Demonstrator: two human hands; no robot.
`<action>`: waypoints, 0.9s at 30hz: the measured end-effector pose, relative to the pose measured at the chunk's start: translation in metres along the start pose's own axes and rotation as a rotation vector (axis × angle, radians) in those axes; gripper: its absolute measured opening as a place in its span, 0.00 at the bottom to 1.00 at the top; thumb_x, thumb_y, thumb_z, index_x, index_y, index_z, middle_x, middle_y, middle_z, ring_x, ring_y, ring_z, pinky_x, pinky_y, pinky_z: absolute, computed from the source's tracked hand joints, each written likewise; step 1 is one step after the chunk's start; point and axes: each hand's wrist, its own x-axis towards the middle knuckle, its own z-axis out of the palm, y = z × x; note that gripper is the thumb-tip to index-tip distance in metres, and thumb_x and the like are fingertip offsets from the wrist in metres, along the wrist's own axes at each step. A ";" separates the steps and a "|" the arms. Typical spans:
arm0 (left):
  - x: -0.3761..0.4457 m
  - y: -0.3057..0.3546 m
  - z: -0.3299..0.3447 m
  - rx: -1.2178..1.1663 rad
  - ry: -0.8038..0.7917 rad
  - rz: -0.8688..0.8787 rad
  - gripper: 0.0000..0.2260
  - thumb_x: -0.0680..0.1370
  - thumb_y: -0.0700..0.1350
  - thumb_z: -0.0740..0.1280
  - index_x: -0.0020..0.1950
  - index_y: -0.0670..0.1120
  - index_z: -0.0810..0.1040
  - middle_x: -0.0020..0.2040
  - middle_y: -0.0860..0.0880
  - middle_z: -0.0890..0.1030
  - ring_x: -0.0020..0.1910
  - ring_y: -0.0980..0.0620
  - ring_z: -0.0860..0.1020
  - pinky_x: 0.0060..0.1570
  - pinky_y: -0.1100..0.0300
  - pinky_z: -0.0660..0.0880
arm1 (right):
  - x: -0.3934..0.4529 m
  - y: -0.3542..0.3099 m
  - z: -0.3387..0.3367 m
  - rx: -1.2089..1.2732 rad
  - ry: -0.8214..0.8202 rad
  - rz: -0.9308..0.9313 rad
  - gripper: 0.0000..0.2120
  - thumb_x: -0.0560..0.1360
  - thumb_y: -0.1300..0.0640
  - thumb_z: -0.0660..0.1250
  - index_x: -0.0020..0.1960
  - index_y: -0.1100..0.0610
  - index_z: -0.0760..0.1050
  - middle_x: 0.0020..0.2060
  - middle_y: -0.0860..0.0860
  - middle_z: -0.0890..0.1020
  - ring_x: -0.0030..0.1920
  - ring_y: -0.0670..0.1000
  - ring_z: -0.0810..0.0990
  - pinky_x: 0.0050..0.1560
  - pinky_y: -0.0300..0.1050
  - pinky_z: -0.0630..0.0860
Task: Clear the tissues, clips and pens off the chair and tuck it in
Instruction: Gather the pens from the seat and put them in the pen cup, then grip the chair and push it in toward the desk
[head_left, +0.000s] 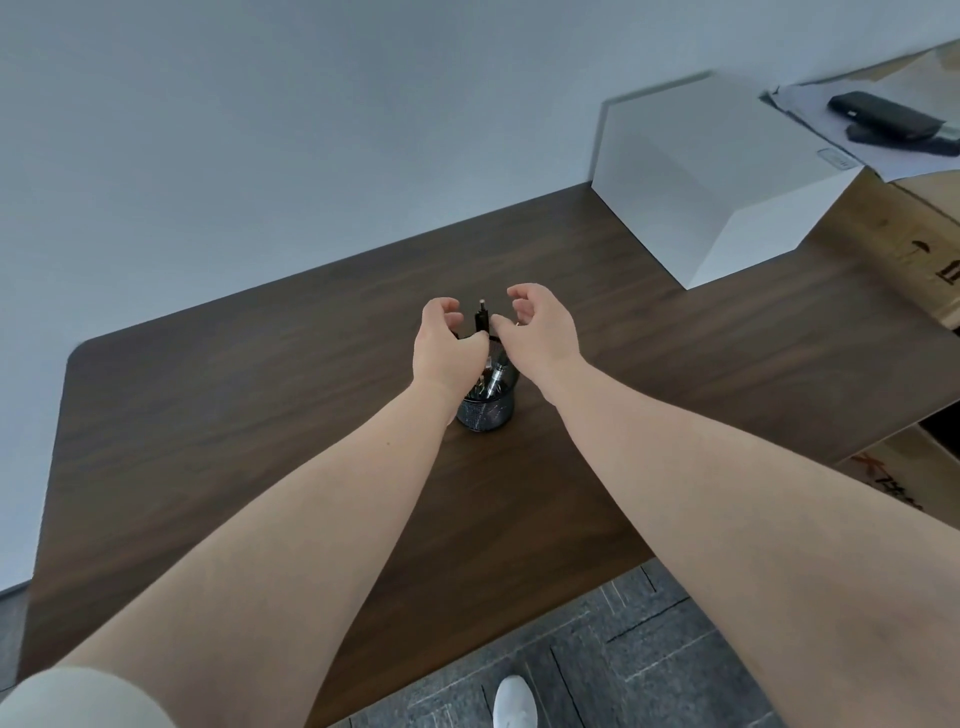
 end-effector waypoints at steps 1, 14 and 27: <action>-0.002 0.001 -0.001 0.020 0.005 0.014 0.22 0.75 0.41 0.67 0.68 0.48 0.67 0.65 0.48 0.73 0.60 0.51 0.72 0.58 0.58 0.71 | -0.003 0.001 -0.004 -0.013 -0.002 -0.003 0.21 0.76 0.57 0.67 0.67 0.55 0.70 0.66 0.54 0.75 0.64 0.51 0.75 0.65 0.47 0.71; -0.125 0.027 0.025 0.253 -0.030 0.142 0.25 0.76 0.43 0.66 0.72 0.50 0.66 0.71 0.50 0.70 0.68 0.50 0.69 0.68 0.56 0.66 | -0.099 0.050 -0.122 -0.100 -0.053 0.013 0.27 0.77 0.49 0.65 0.74 0.50 0.62 0.72 0.49 0.68 0.72 0.52 0.67 0.70 0.47 0.65; -0.285 0.037 0.188 0.379 -0.379 0.184 0.27 0.78 0.45 0.65 0.75 0.51 0.61 0.75 0.50 0.63 0.64 0.53 0.71 0.54 0.62 0.65 | -0.248 0.196 -0.305 -0.225 0.069 0.181 0.31 0.78 0.48 0.65 0.76 0.54 0.58 0.75 0.51 0.63 0.75 0.53 0.61 0.74 0.49 0.59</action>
